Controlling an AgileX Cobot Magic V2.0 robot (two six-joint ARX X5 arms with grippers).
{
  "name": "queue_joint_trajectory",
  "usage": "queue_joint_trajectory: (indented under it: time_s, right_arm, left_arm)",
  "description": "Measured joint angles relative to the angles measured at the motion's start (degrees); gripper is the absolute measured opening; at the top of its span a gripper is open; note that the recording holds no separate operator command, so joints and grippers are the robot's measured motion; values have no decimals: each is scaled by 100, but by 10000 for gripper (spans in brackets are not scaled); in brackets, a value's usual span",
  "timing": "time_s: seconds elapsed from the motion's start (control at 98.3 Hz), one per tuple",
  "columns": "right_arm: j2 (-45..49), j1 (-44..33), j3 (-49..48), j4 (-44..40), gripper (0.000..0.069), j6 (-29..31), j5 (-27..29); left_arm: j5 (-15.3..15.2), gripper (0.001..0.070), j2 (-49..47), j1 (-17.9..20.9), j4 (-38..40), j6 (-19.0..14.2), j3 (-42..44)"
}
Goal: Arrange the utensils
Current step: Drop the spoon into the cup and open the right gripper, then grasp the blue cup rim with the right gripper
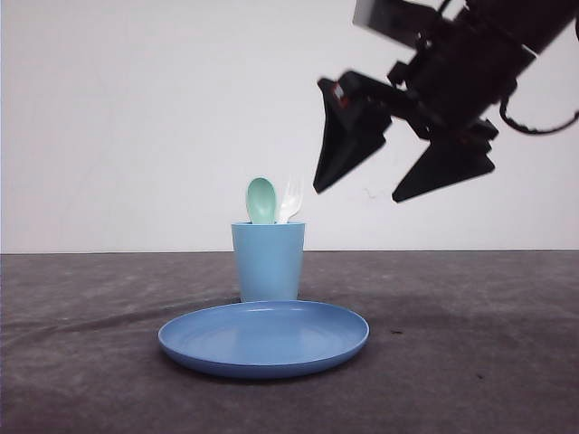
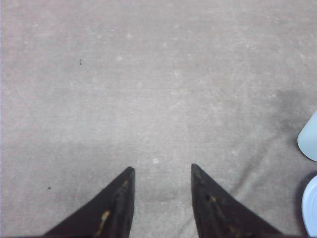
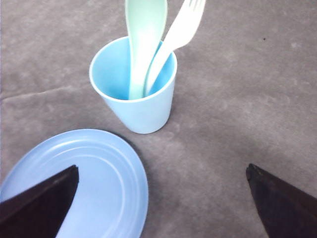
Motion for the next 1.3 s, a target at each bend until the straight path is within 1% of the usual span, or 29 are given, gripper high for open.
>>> queue_joint_trajectory:
  time_s: [0.142,0.275,0.427,0.57,0.651,0.804,0.946,1.079,1.231,1.262,1.303]
  right_arm:
    - [317,9,-74,426,682,13,-7]
    - [776,35,-74,1143,682,17,-122]
    - [1338,46,-74,1956,682,103,-428]
    - [1768,46,-4,2463,682,127,-533]
    - [2024,46,208,2485,682,127,-566]
    - [2448,46,745,2494,682,127,-822]
    - [2765,46,1176,2417,682,127,-831]
    - [2959,46,1309,2339,682,125,-831]
    - [2968,76,1311,2323,679,122,-828]
    - [2968,83,1311,2321,671,122,-831]
    - [2968,90,1309,2310,636,122,-831]
  left_arm:
    - [0,199,0,0,0,0,0]
    - [0,199,0,0,0,0,0]
    - [0,199,0,0,2,0,0]
    - [0,199,0,0,0,0,0]
    - [2,199,0,0,7,0,0]
    - [2,199,0,0,4,0,0]
    - [2,199,0,0,7,0,0]
    - [0,199,0,0,7,0,0]
    - [0,199,0,0,9,0,0]
    - [0,199,0,0,9,0,0]
    - [0,199,0,0,9,0,0]
